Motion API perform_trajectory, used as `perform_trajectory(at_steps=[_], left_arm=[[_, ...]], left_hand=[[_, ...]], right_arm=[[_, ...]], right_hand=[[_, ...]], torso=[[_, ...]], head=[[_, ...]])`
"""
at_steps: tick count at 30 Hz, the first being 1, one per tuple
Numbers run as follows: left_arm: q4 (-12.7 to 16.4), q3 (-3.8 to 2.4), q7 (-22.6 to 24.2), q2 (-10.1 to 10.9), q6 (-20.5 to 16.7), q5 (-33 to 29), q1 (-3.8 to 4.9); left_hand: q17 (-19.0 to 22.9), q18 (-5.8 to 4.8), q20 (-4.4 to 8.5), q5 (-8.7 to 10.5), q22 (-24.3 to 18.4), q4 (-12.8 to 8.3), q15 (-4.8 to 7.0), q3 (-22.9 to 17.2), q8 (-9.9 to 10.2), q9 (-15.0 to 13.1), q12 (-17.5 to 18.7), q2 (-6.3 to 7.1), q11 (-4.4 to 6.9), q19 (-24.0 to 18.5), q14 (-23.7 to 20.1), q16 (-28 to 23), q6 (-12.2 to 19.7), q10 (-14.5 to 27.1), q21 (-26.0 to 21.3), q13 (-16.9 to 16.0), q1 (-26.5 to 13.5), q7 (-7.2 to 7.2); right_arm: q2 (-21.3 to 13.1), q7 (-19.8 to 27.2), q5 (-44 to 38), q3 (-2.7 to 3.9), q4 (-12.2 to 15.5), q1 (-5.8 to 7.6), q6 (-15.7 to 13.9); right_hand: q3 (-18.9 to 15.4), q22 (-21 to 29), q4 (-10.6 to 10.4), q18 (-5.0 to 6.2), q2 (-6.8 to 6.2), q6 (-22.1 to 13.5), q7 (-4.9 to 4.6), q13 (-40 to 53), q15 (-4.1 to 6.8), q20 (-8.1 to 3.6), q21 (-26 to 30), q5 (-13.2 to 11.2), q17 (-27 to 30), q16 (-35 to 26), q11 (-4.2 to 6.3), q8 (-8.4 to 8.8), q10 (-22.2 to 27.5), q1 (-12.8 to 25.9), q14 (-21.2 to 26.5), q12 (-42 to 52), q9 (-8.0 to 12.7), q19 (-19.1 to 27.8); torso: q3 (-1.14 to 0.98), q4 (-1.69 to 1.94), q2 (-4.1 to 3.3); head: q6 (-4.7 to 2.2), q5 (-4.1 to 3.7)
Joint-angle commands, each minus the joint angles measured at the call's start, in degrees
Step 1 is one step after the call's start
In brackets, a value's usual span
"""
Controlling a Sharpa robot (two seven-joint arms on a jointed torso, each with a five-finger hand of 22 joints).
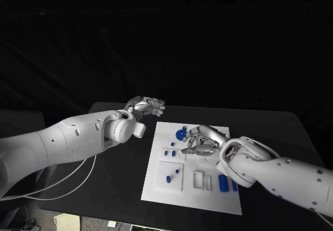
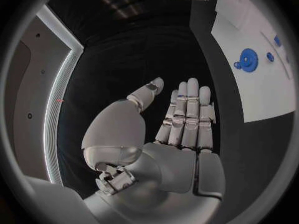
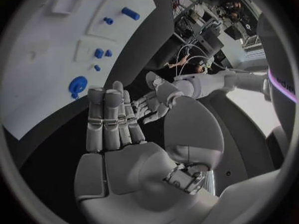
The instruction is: Assemble the parts on the task board
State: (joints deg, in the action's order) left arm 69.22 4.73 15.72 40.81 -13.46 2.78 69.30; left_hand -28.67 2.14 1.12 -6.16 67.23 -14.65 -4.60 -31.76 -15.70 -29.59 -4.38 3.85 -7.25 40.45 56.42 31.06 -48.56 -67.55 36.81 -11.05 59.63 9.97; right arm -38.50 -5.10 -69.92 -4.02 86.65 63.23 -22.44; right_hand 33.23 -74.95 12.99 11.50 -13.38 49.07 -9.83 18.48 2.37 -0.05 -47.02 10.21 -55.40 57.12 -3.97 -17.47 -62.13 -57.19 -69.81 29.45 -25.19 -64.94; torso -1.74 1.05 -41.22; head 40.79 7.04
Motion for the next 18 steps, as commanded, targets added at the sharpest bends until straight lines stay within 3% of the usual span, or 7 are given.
perform_trajectory(at_steps=[1,5,7,11,12,16,18], left_arm=[[-0.4,-0.03,0.8,-0.4,1.0,-0.3,-0.30],[-0.6,-0.03,0.8,-0.5,1.3,-0.4,-1.05],[-1.0,-0.03,1.1,-0.8,1.5,-0.5,-1.22],[-1.4,-0.03,1.4,-0.8,2.3,-0.7,-1.95],[-1.4,-0.03,1.4,-0.8,2.7,-0.7,-2.05],[-1.7,-0.03,1.8,-0.8,3.2,-1.1,-2.77],[-1.9,-0.03,2.0,-0.9,3.2,-1.1,-3.07]], left_hand=[[-0.1,0.94,-0.08,0.37,0.1,0.4,-0.04,0.1,-0.3,0.1,-0.4,0.01,0.04,0.2,0.4,-0.2,0.4,0.3,-0.2,0.0,-0.5,0.04],[-0.2,0.94,-0.07,0.38,0.1,0.4,-0.03,0.1,-0.3,0.1,-0.4,-0.03,0.05,0.2,0.4,-0.2,0.3,0.3,-0.2,0.0,-0.5,0.04],[-0.2,0.94,-0.06,0.38,0.1,0.4,-0.02,0.1,-0.3,0.1,-0.4,-0.08,0.05,0.2,0.5,-0.3,0.3,0.3,-0.2,0.0,-0.5,0.04],[-0.4,0.91,-0.07,0.47,0.1,0.6,-0.03,0.3,-0.3,0.1,-0.4,-0.08,0.03,0.2,0.5,-0.4,0.4,0.3,-0.2,0.0,-0.9,0.06],[-0.4,0.91,-0.07,0.49,0.2,0.6,-0.03,0.3,-0.3,0.1,-0.4,-0.08,0.03,0.2,0.5,-0.5,0.4,0.4,-0.2,0.0,-0.9,0.06],[-0.7,0.87,-0.10,0.92,0.2,0.7,-0.09,0.8,-0.3,0.2,-0.4,-0.01,-0.02,0.1,0.4,-0.8,0.6,0.5,-0.4,0.0,-1.5,0.13],[-1.3,0.88,-0.11,-0.46,0.4,0.5,-0.09,2.2,-0.3,0.2,-0.4,-0.01,-0.03,0.0,0.4,-1.3,0.7,0.6,-0.5,0.0,-2.7,0.15]], right_arm=[[-2.3,2.3,11.6,0.01,-0.1,1.48,5.8],[-5.5,1.1,11.7,0.08,0.5,2.59,8.3],[-6.8,-1.4,11.8,0.09,0.3,3.29,11.4],[-8.5,-13.0,11.2,0.06,0.3,3.50,13.8],[-8.9,-15.9,11.8,0.06,0.3,3.50,16.3],[-10.5,-20.7,12.4,-0.25,0.1,3.48,21.1],[-11.2,-21.7,11.8,-0.67,0.4,3.47,21.1]], right_hand=[[-0.9,-0.7,0.0,3.50,1.47,0.5,1.04,9.1,0.76,-0.30,0.3,0.1,0.5,0.1,1.37,-0.60,2.9,0.2,-0.3,12.4,-0.9,-0.5],[-0.9,-1.2,-0.8,3.50,3.04,1.1,1.85,20.5,2.89,-2.10,-2.0,-0.6,-0.1,2.3,2.58,-0.75,1.8,1.0,-4.1,27.5,-1.5,-4.5],[-0.8,-1.2,-1.2,3.50,3.18,1.2,2.08,24.7,2.78,-2.75,-2.7,-1.2,-0.8,3.2,2.83,-0.62,2.9,1.8,-4.7,31.9,-1.7,-5.4],[-1.5,-1.4,-2.9,3.50,5.04,1.5,2.36,29.7,3.05,-3.24,-4.5,-3.9,-2.6,5.8,3.02,-0.58,2.1,4.8,-6.2,37.6,-2.0,-7.0],[-1.2,-1.3,-3.5,3.50,5.49,1.9,2.53,30.7,3.12,-3.41,-4.8,-5.4,-3.1,6.4,3.17,-0.74,2.2,5.6,-6.2,38.5,-2.2,-7.0],[3.1,-1.3,-5.0,3.50,4.36,2.2,2.71,34.4,3.42,-3.89,-5.9,-7.4,-5.2,8.8,3.30,-0.93,3.1,7.3,-5.9,40.9,-3.2,-7.2],[3.5,-1.3,-5.3,3.50,4.38,2.4,2.79,34.9,3.38,-3.94,-6.2,-7.4,-5.6,9.2,3.44,-1.11,3.1,8.2,-5.9,41.3,-3.4,-7.3]], torso=[[-0.24,-0.62,0.39],[-0.45,-1.12,0.74],[-0.50,-1.29,0.89],[-0.74,-1.82,1.44],[-0.76,-1.86,1.50],[-0.81,-2.08,1.84],[-0.85,-2.18,1.97]], head=[[-0.12,-0.79],[-0.02,-1.84],[-0.07,-2.58],[0.29,-3.41],[0.26,-3.82],[0.75,-4.59],[1.00,-4.90]])
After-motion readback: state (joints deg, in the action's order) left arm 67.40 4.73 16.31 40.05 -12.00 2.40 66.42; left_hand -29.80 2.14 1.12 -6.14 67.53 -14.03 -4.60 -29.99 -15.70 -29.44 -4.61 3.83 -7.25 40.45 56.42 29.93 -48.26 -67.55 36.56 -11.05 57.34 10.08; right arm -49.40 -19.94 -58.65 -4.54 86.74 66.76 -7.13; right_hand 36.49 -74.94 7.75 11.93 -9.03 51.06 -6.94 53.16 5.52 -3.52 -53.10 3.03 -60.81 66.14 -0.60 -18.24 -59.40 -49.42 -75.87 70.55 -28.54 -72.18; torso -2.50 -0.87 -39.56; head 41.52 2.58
